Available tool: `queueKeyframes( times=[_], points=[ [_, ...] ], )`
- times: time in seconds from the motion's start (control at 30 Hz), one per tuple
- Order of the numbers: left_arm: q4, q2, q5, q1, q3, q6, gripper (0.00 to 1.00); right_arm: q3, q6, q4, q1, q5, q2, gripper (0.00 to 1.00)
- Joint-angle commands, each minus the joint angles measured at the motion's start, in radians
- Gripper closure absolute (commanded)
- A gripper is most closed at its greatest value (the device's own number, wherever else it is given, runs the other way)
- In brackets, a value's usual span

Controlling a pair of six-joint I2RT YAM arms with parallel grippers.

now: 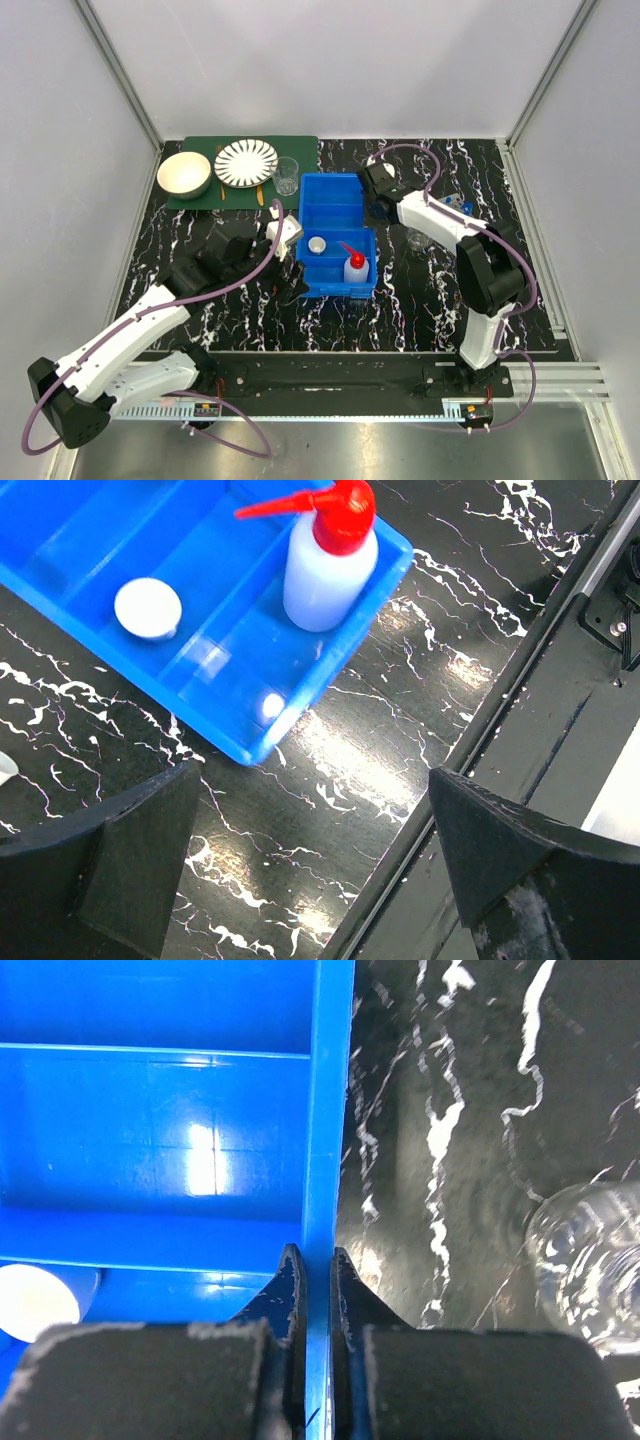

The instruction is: Organize the chemistry lab equipment

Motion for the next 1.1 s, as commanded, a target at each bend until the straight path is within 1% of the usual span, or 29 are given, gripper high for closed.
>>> queueKeyframes(
  times=[0.0,0.33,0.4,0.47,0.57,0.7,0.8,0.9,1.0,1.03,1.07],
  points=[
    [0.03,-0.001,-0.008,-0.001,0.005,-0.004,0.01,-0.072,-0.035,-0.063,0.087,-0.017,-0.063,1.0],
    [0.031,-0.021,0.009,-0.001,0.0,-0.005,0.01,-0.196,0.066,-0.039,0.176,0.011,-0.17,1.0],
    [0.047,-0.027,0.038,-0.001,-0.011,-0.004,0.01,-0.207,0.085,-0.037,0.179,0.024,-0.197,1.0],
    [0.048,-0.024,0.027,-0.001,-0.018,-0.005,0.01,-0.221,0.094,-0.039,0.18,0.038,-0.214,1.0],
    [0.034,0.004,0.029,-0.001,-0.008,-0.045,0.01,-0.233,0.109,-0.043,0.182,0.073,-0.239,1.0],
    [0.008,0.03,-0.043,-0.001,0.009,-0.048,0.01,-0.256,0.119,-0.048,0.182,0.101,-0.277,1.0],
    [0.04,0.019,-0.042,-0.001,-0.014,-0.077,0.01,-0.262,0.108,-0.053,0.18,0.101,-0.282,1.0],
    [0.04,0.016,-0.133,-0.001,-0.021,-0.099,0.01,-0.258,0.097,-0.053,0.184,0.103,-0.29,1.0],
    [0.034,0.009,-0.175,-0.001,-0.014,-0.099,0.01,-0.25,0.085,-0.051,0.182,0.106,-0.294,1.0],
    [0.01,0.01,-0.187,-0.001,0.006,-0.105,0.01,-0.244,0.082,-0.053,0.184,0.107,-0.294,0.96],
    [-0.002,0.018,-0.204,0.001,0.02,-0.109,0.01,-0.242,0.076,-0.051,0.184,0.112,-0.294,0.83]
  ],
)
